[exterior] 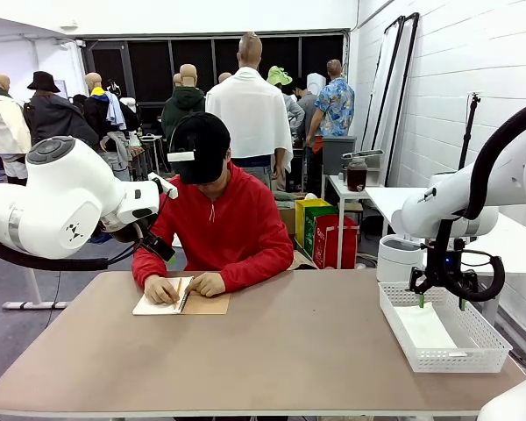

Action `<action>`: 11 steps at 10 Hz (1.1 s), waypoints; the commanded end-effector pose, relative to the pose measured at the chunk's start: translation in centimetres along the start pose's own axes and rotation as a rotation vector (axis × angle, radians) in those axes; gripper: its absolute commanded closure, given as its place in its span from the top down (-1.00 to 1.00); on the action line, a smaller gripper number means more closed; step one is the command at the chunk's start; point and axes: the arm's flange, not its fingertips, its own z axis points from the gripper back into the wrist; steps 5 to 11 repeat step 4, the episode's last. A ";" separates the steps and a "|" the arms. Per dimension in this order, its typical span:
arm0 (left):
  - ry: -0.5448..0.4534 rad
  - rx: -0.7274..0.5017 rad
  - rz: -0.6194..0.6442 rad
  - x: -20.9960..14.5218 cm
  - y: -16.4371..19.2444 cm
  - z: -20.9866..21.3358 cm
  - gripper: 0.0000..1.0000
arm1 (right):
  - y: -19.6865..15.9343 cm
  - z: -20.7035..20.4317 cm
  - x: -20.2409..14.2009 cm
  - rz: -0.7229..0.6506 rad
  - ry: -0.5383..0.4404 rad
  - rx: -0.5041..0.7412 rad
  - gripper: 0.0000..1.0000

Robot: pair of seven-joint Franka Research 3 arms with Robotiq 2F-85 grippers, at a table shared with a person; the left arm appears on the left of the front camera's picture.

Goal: Sort the paper based on its condition.
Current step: If a person hands you a paper, place it in the Organizing basket , and if it's crumpled, put it in the Trash can.

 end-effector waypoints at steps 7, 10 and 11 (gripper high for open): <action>-0.001 0.001 -0.001 0.0 0.0 0.0 1.00 | -0.1 -0.1 0.0 0.014 0.011 0.013 1.00; -0.001 0.001 -0.001 0.0 0.0 0.0 1.00 | -0.1 -0.1 0.0 0.014 0.011 0.013 1.00; -0.001 0.001 -0.001 0.0 0.0 0.0 1.00 | -0.1 -0.1 0.0 0.014 0.011 0.013 1.00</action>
